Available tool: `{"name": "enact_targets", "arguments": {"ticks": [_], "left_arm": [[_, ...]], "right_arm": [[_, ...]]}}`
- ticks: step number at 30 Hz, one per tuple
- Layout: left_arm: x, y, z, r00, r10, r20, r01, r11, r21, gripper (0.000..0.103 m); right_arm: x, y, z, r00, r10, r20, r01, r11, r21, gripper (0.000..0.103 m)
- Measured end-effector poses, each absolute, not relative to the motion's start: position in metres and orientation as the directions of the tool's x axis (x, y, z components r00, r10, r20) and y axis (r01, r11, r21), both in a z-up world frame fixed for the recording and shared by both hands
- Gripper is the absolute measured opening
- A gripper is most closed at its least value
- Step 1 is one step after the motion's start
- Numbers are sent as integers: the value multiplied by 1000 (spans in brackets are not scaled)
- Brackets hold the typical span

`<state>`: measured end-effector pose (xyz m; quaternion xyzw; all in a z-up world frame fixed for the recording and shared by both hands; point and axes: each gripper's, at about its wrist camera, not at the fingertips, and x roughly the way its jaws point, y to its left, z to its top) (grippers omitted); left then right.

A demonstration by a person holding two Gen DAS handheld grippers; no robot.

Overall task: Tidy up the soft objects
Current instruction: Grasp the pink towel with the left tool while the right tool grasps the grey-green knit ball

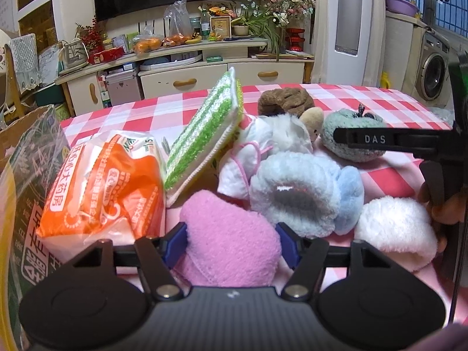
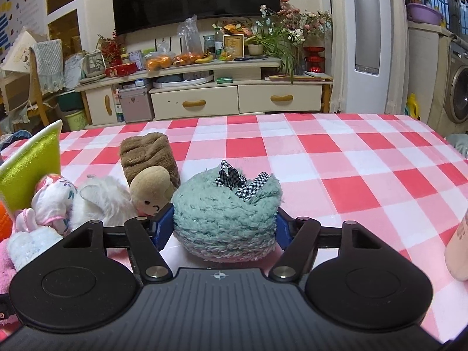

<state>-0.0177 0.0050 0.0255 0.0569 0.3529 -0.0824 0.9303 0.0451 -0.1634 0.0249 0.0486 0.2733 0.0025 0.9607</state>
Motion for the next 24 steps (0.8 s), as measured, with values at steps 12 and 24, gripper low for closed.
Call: {"name": "enact_targets", "arguments": {"ticks": [12,24], "left_arm": [[-25,15,39,734,-167,-658,207,978,-17,64],[-36,23,52,737,-240,-632,245,966,-82,64]], "right_arm": [[12,-159,22,851,16,-526,65,989,135,83],[-19,-151,21,846,-16,-533,116,981,154,82]]}}
